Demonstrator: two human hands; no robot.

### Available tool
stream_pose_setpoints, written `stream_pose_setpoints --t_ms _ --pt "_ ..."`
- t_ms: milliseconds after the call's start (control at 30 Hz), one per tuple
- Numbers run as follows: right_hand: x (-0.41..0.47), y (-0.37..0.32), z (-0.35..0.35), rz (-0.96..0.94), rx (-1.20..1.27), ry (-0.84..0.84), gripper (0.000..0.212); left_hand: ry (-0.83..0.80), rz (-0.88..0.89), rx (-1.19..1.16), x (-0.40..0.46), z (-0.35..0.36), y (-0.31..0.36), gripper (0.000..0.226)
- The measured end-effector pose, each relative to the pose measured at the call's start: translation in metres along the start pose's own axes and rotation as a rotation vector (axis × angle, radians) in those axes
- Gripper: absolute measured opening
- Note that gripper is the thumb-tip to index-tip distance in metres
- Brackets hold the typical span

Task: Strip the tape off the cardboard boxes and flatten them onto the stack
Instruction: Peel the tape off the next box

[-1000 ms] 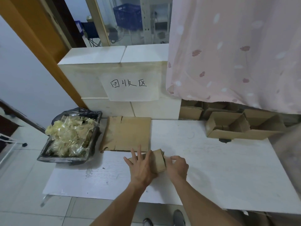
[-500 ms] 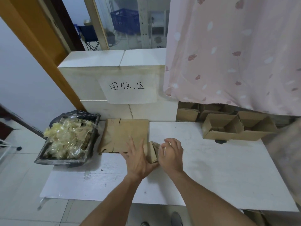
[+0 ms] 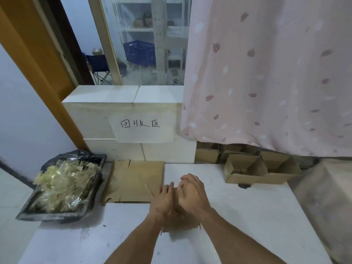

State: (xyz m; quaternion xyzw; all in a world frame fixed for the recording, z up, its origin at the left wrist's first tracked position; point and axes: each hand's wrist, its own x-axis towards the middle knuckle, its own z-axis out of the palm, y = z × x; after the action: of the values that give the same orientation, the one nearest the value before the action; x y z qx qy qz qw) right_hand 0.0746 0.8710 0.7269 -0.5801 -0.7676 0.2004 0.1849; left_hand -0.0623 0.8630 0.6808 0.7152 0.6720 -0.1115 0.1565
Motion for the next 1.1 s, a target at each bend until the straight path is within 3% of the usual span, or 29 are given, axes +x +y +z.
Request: stream_pose_setpoints --t_ms 167,267,500,667,933,1100 --pt "-0.003 0.030 0.000 0.136 -0.237 -0.078 0.045 0.063 -0.075 -0.020 0.003 0.016 0.009 0.114" --pt "-0.004 0.031 0.010 0.090 -0.313 -0.172 0.050 0.121 -0.056 -0.043 0.003 0.024 0.017 0.113" --pt "0.002 0.017 0.035 -0.010 -0.436 -0.269 0.045 0.068 -0.061 0.039 -0.002 0.028 0.029 0.069" --pt "-0.001 0.033 0.036 0.044 -0.475 -0.327 0.035 0.018 -0.140 0.019 -0.006 0.032 0.011 0.069" --pt "-0.010 0.055 0.030 0.310 -0.504 -0.283 0.035 -0.056 -0.224 0.047 -0.018 0.024 -0.040 0.090" --pt "-0.003 0.084 0.003 0.487 -0.600 -0.259 0.025 -0.074 -0.307 0.081 -0.029 0.016 -0.072 0.075"
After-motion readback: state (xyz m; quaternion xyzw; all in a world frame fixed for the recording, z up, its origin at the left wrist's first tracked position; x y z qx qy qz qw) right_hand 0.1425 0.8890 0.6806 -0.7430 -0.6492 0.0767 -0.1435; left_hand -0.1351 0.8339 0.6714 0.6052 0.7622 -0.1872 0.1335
